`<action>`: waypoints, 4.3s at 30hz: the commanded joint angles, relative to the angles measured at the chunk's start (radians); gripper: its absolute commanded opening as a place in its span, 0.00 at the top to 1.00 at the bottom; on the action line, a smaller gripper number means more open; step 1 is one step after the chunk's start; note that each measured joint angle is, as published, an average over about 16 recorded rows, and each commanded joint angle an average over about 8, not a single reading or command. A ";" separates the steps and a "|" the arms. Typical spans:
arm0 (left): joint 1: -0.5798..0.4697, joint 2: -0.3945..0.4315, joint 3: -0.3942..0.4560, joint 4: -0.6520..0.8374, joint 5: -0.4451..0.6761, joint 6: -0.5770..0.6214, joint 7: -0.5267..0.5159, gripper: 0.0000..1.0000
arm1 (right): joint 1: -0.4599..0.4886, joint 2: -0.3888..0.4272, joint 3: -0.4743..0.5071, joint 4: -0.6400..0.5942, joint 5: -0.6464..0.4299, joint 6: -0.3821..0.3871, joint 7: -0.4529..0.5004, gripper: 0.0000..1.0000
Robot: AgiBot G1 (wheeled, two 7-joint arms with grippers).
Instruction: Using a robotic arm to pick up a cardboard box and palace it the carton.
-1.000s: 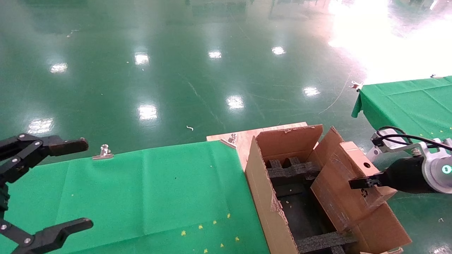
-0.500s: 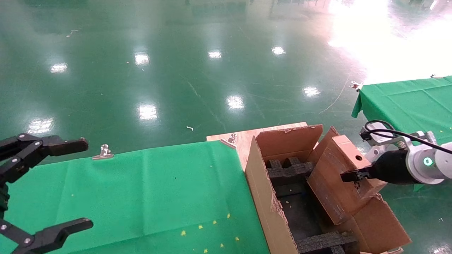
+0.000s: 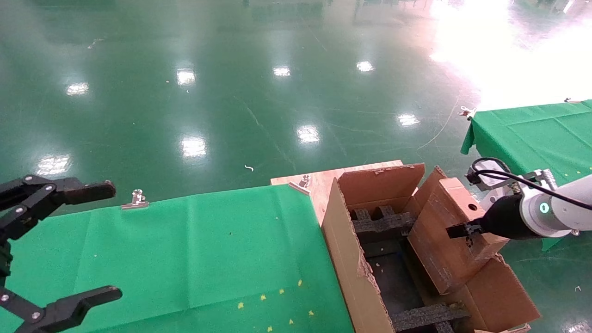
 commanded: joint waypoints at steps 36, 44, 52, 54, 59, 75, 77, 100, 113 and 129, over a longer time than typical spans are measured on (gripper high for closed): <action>0.000 -0.001 0.002 0.000 -0.001 -0.001 0.001 0.00 | -0.216 -0.102 -0.068 -0.012 -0.170 0.163 0.247 1.00; -0.001 -0.001 0.002 0.000 -0.002 -0.001 0.001 0.00 | -0.252 -0.109 -0.076 -0.024 -0.155 0.194 0.256 1.00; -0.001 -0.001 0.003 0.000 -0.002 -0.001 0.001 0.00 | -0.292 -0.132 -0.088 -0.069 -0.145 0.222 0.257 1.00; -0.001 -0.001 0.003 0.000 -0.002 -0.001 0.002 0.00 | -0.300 -0.140 -0.090 -0.088 -0.140 0.229 0.251 1.00; -0.001 -0.001 0.003 0.000 -0.002 -0.001 0.002 0.00 | -0.313 -0.158 -0.094 -0.127 -0.117 0.245 0.224 1.00; -0.001 -0.002 0.004 0.000 -0.003 -0.002 0.002 0.00 | -0.335 -0.178 -0.101 -0.171 -0.040 0.259 0.148 0.00; -0.001 -0.002 0.004 0.000 -0.003 -0.002 0.002 0.00 | -0.334 -0.178 -0.101 -0.170 -0.039 0.258 0.149 0.00; -0.001 -0.002 0.005 0.001 -0.004 -0.002 0.003 0.00 | -0.292 -0.147 -0.091 -0.132 -0.078 0.238 0.163 0.00; -0.001 -0.002 0.005 0.001 -0.004 -0.002 0.003 0.00 | -0.161 -0.087 -0.019 -0.028 -0.060 0.243 0.163 0.00; -0.001 -0.002 0.006 0.001 -0.005 -0.003 0.003 0.00 | 0.031 -0.051 0.207 0.001 0.656 0.161 -0.413 0.00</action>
